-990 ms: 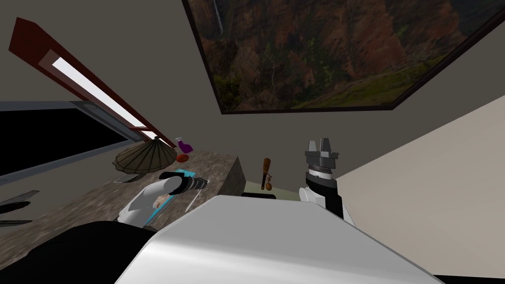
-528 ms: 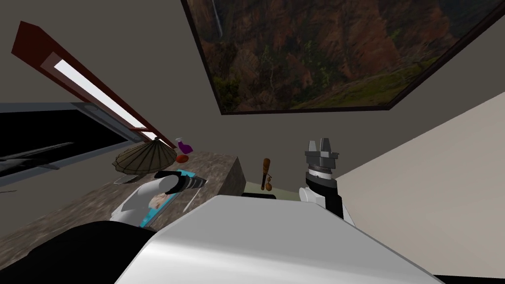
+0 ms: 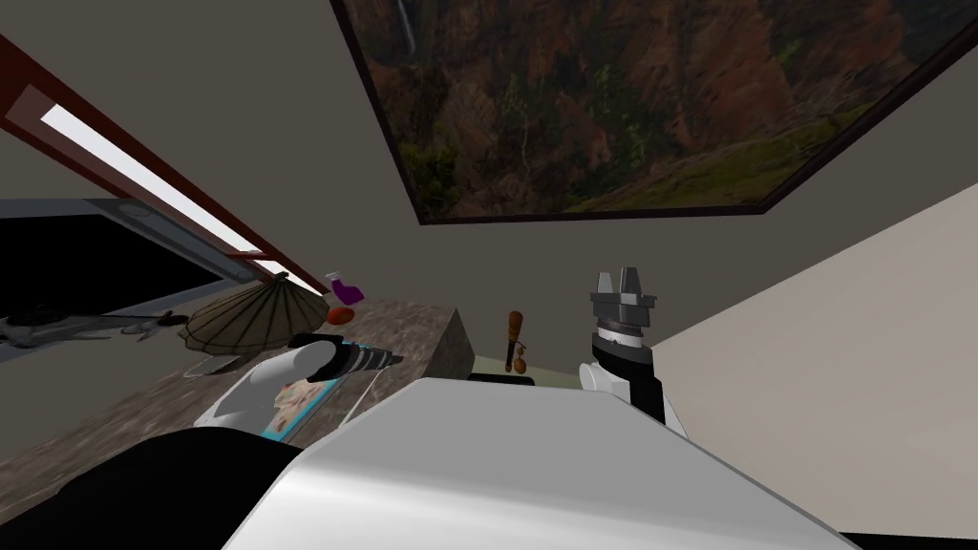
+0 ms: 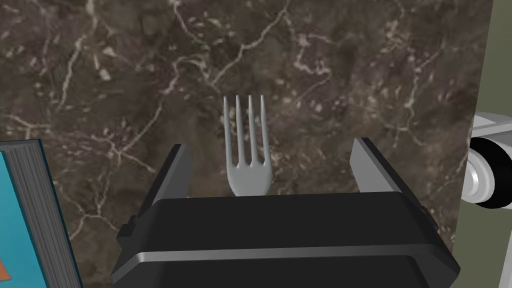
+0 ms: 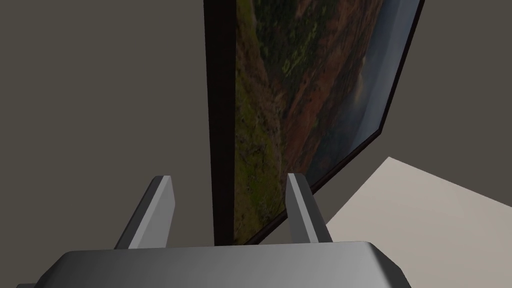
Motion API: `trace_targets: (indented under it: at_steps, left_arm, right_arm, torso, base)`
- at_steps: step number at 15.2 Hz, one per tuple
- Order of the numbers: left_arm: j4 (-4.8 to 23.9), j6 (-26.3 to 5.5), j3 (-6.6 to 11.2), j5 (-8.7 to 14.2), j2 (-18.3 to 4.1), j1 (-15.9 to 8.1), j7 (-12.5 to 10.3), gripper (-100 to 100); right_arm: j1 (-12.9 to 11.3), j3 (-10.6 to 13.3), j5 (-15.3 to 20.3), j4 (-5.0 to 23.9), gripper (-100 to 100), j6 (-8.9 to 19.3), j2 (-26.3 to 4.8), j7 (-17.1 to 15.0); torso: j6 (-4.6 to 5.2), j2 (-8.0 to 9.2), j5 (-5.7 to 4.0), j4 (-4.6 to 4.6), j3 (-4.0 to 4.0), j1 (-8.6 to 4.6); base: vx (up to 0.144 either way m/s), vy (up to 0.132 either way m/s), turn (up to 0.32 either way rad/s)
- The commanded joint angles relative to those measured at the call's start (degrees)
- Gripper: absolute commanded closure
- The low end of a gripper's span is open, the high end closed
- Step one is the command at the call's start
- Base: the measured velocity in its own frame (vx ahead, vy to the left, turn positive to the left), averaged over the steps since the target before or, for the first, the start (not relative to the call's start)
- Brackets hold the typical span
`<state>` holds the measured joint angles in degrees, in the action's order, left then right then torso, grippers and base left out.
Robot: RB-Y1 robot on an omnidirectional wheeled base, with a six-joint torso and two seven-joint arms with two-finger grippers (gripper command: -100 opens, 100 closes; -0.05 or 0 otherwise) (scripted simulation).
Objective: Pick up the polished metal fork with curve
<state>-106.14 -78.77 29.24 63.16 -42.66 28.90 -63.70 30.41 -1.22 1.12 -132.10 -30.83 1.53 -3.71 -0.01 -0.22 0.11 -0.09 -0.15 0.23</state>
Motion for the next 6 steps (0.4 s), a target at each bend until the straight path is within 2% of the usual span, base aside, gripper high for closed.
trace_targets:
  at_steps: [1, 2, 3, 4, 5, 6]
  left_arm:
    - [1.86, 1.75, -0.86, -1.15, 1.02, -0.64, 1.55, -100]
    - [2.18, 2.01, -1.00, -1.33, 1.17, -0.75, 1.78, -100]
    - [1.21, 1.35, -0.69, -0.99, 0.96, -0.32, 1.09, -100]
    - [-0.34, -0.01, 0.14, 0.09, -0.08, 0.12, -0.05, 100]
    - [-0.96, -0.51, 0.42, 0.45, -0.39, 0.34, -0.50, 100]
    - [-0.07, 0.56, 0.06, -0.22, 0.13, 0.15, 0.35, 100]
  right_arm:
    - [0.00, 0.00, 0.00, 0.00, 0, 0.00, 0.00, 0.00]
    - [0.00, 0.00, 0.00, 0.00, 0, 0.00, 0.00, 0.00]
    - [0.00, 0.00, 0.00, 0.00, 0, 0.00, 0.00, 0.00]
    - [0.00, 0.00, 0.00, 0.00, 0, 0.00, 0.00, 0.00]
    - [0.00, 0.00, 0.00, 0.00, 0, 0.00, 0.00, 0.00]
    - [0.00, -0.01, 0.00, 0.00, 0, 0.00, -0.01, 0.00]
  torso:
    - [0.00, 0.00, 0.00, 0.00, 0.00, 0.00]
    - [0.00, 0.04, -0.01, 0.01, 0.03, -0.07]
    - [-0.01, 0.09, -0.03, 0.02, 0.05, -0.11]
    - [-0.01, 0.11, -0.04, 0.03, 0.07, -0.09]
    - [-0.02, 0.12, -0.04, 0.04, 0.08, -0.02]
    - [-0.01, 0.15, -0.03, 0.04, 0.10, -0.02]
  base:
    - [0.003, -0.034, -0.051]
    - [-0.005, -0.041, -0.028]
    - [-0.005, -0.024, -0.004]
    - [0.000, 0.009, 0.039]
    - [0.004, 0.038, 0.062]
    - [0.004, 0.028, 0.022]
